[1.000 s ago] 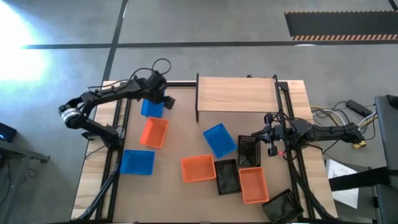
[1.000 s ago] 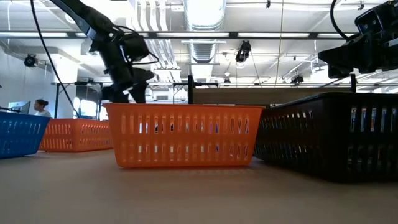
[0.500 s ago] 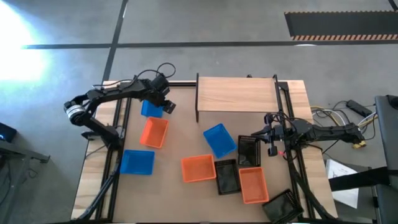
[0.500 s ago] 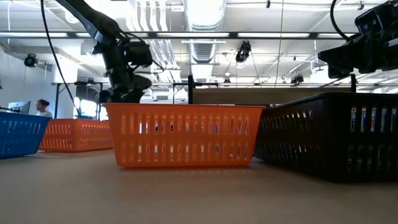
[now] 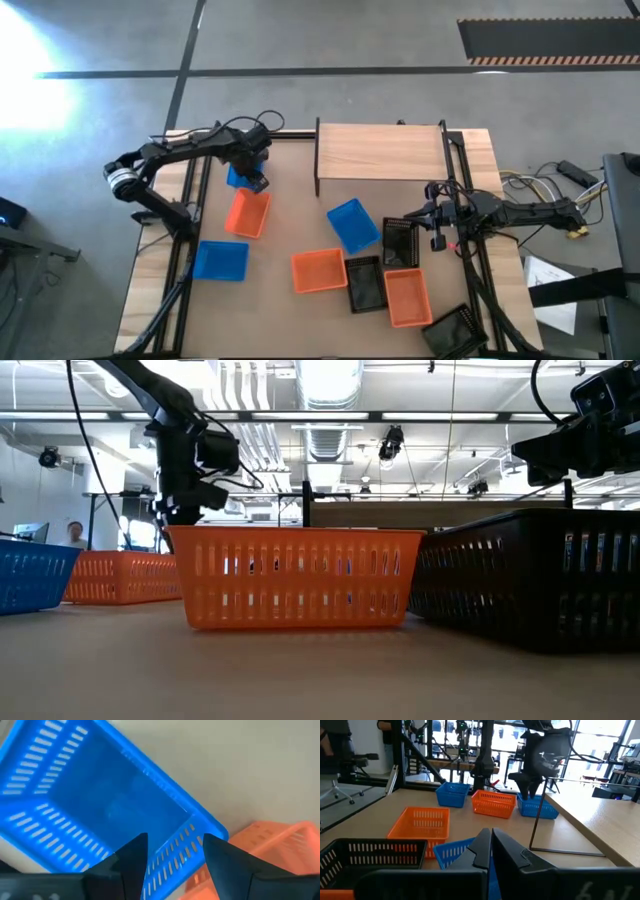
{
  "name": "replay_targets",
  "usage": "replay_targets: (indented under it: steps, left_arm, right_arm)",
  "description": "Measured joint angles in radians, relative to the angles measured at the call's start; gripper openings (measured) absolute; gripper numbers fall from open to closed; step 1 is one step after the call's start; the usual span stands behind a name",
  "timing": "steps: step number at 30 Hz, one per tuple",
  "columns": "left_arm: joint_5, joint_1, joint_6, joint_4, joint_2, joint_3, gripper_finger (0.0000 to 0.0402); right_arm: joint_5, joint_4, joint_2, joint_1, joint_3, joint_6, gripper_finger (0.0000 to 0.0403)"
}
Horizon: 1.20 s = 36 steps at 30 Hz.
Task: Stack baskets on shelf by color
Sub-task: Put the top blue bin on the shelf
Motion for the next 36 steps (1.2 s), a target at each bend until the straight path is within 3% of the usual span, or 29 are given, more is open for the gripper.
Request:
replay_targets:
  steps: [8, 13, 19, 28, 33, 36]
  left_arm:
    - [-0.019, -0.012, 0.226, -0.045, -0.001, -0.019, 0.0175]
    - [-0.096, -0.036, 0.266, -0.15, -0.02, -0.007, 0.0175]
    - [-0.078, -0.075, 0.362, -0.161, -0.048, -0.054, 0.0175]
    - [-0.229, -0.097, 0.421, 0.025, -0.037, -0.139, 0.0174]
    - [-0.228, -0.098, 0.428, 0.03, -0.037, -0.111, 0.0143]
    - [-0.179, -0.098, 0.428, 0.032, -0.037, -0.089, 0.0109]
  right_arm:
    - [0.0, 0.0, 0.0, 0.0, 0.0, 0.0, 0.0009]
    - [0.0, 0.0, 0.0, 0.0, 0.0, 0.0, 0.0009]
    - [0.0, 0.0, 0.0, 0.0, 0.0, 0.0, 0.0009]
    - [0.0, 0.0, 0.0, 0.0, 0.0, 0.0, 0.0009]
    - [0.0, 0.0, 0.0, 0.0, 0.0, 0.0, 0.0009]
    - [0.0, 0.0, 0.0, 0.0, 0.0, 0.0, 0.0009]
